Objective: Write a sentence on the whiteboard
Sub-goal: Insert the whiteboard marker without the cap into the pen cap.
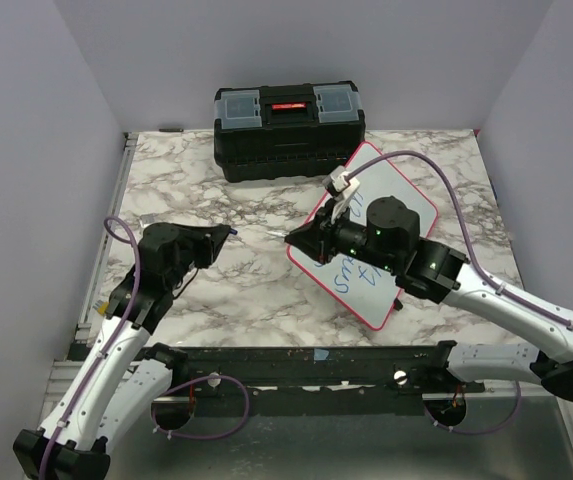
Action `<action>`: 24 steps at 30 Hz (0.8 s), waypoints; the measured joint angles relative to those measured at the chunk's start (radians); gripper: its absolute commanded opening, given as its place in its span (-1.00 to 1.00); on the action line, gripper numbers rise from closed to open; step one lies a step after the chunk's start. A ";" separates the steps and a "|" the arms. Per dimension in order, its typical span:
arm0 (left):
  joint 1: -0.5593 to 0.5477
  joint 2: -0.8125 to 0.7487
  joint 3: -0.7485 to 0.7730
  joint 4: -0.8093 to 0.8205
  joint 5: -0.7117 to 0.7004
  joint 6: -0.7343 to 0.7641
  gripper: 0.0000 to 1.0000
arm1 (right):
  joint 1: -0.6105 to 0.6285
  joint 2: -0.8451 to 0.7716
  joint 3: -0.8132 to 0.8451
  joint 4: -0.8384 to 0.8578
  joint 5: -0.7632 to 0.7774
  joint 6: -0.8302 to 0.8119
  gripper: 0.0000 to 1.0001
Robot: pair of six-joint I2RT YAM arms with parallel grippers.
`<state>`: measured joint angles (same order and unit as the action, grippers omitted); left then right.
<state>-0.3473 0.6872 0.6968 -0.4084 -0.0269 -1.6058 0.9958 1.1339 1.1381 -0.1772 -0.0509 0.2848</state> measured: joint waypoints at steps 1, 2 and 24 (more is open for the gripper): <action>0.003 -0.001 0.002 -0.005 0.011 -0.009 -1.00 | 0.012 0.005 0.000 0.006 0.020 -0.004 -0.99; 0.006 -0.002 0.002 -0.013 0.023 -0.020 -1.00 | 0.026 0.012 0.000 0.013 0.036 -0.009 -0.99; 0.025 -0.013 -0.002 -0.035 0.220 -0.146 -1.00 | 0.116 0.123 0.000 0.101 0.179 -0.039 -0.99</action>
<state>-0.3222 0.6743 0.6952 -0.4438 0.1932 -1.7523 1.1118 1.2572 1.1378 -0.0761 0.1276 0.2455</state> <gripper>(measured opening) 0.160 0.114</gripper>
